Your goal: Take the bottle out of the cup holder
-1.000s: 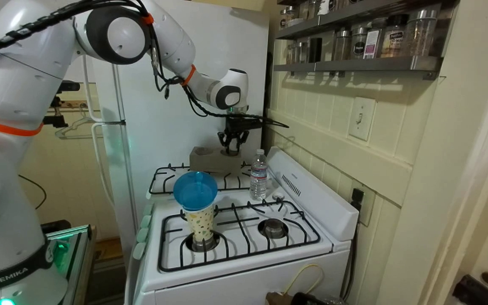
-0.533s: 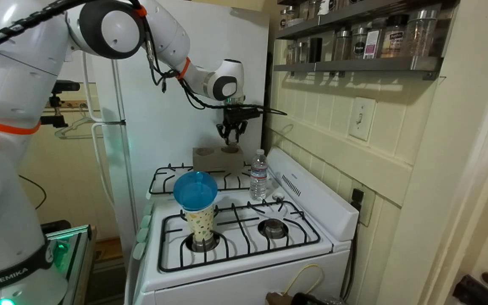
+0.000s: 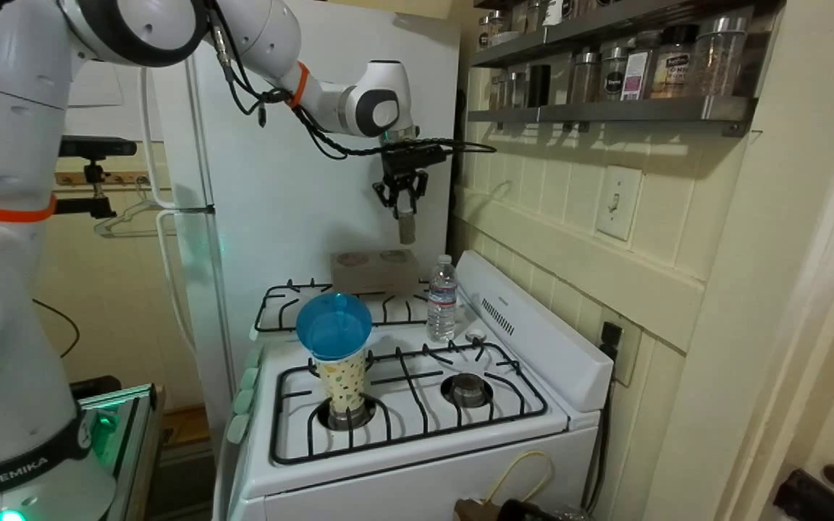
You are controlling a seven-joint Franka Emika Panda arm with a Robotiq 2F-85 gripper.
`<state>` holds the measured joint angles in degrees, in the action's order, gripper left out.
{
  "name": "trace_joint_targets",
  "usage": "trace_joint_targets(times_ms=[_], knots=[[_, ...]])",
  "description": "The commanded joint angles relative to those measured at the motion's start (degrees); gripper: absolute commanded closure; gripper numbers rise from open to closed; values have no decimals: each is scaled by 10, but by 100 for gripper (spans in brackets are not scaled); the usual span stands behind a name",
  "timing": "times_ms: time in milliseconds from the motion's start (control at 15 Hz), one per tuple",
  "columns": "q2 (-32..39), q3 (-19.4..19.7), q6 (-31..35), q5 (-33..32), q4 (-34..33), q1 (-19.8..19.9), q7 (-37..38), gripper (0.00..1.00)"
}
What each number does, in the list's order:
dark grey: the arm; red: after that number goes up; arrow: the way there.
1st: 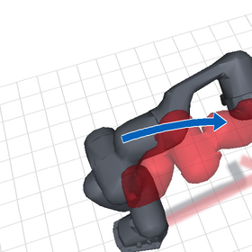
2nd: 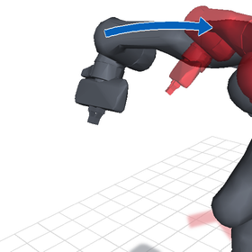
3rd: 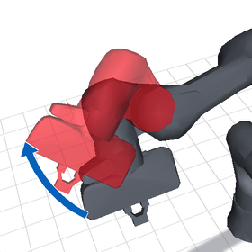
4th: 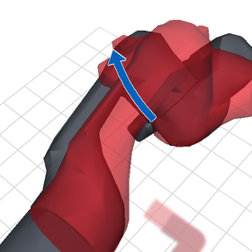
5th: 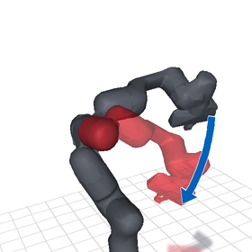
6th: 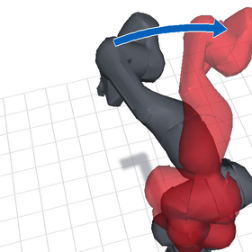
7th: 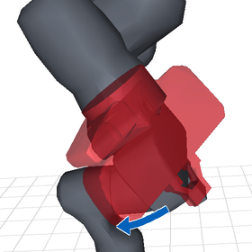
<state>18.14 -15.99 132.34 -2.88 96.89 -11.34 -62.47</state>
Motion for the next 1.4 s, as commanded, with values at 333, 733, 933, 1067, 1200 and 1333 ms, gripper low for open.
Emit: trace_joint_targets(times_ms=[333, 733, 933, 1067, 1200, 1333], knots=[[-158, 37, 25, -97, 180, -6, 254, 77], [-248, 36, 58, -172, 321, -4, 482, 77], [-280, 29, 45, -215, 369, 3, 603, 77], [-290, 30, 83, -228, 396, 7, 634, 77], [-268, 31, 69, -213, 369, 4, 608, 52], [-275, 31, 92, -221, 385, 8, 620, 52]])
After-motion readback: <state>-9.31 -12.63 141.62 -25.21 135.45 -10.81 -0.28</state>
